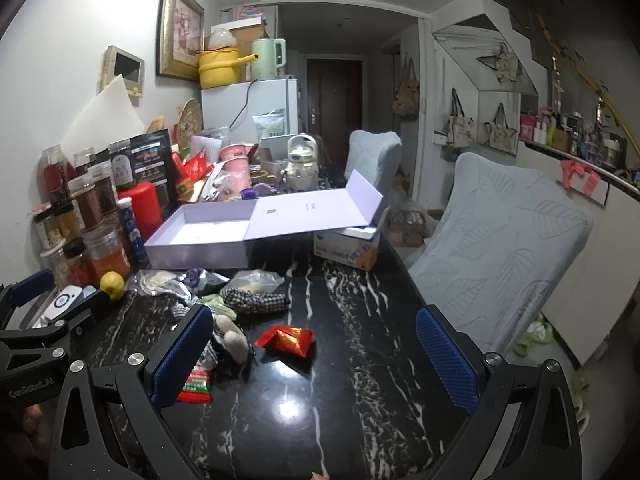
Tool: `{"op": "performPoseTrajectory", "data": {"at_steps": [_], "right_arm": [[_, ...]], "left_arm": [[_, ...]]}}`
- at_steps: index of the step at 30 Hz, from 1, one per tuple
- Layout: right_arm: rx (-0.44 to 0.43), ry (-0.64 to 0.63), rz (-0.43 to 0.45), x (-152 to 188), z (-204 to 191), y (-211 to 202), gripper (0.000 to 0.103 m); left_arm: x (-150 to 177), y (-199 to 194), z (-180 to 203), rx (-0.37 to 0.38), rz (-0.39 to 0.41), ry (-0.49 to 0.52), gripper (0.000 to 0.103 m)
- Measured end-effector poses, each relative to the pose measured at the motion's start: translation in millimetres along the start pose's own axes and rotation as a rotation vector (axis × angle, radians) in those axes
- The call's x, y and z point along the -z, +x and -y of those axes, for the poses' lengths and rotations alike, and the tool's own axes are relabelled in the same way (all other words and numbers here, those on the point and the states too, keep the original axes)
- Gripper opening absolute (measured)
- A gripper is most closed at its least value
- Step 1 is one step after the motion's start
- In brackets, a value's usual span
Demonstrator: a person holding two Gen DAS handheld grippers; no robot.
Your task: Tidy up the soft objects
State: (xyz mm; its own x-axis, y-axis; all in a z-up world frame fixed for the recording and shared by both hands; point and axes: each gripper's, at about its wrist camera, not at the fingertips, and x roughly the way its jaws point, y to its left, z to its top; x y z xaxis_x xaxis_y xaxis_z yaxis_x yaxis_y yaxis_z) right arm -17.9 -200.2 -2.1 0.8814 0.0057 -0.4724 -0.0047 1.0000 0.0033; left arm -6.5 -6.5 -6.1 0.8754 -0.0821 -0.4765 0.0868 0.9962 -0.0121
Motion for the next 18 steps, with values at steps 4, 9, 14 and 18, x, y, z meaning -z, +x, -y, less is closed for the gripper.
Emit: {"op": "performPoseTrajectory", "data": {"at_steps": [4,9,14,18], "right_arm": [[0.000,-0.004,0.000,0.3,0.5,-0.1,0.103],[-0.002,-0.010,-0.005,2.1,2.0,2.5,0.103],[0.008,-0.023,-0.025,7.6,4.3,12.0,0.103],[0.018,-0.016,-0.061,12.6,9.5,25.3,0.103]], "left_arm": [[1.7,2.4,-0.6,0.002,-0.008,-0.002,0.103],[2.4,5.2,-0.2,0.003,-0.006,0.003,0.103],[4.3,13.7,1.6,0.009,0.001,0.002,0.103],[8.7,31.6,3.8,0.016,-0.014,-0.004,0.103]]}}
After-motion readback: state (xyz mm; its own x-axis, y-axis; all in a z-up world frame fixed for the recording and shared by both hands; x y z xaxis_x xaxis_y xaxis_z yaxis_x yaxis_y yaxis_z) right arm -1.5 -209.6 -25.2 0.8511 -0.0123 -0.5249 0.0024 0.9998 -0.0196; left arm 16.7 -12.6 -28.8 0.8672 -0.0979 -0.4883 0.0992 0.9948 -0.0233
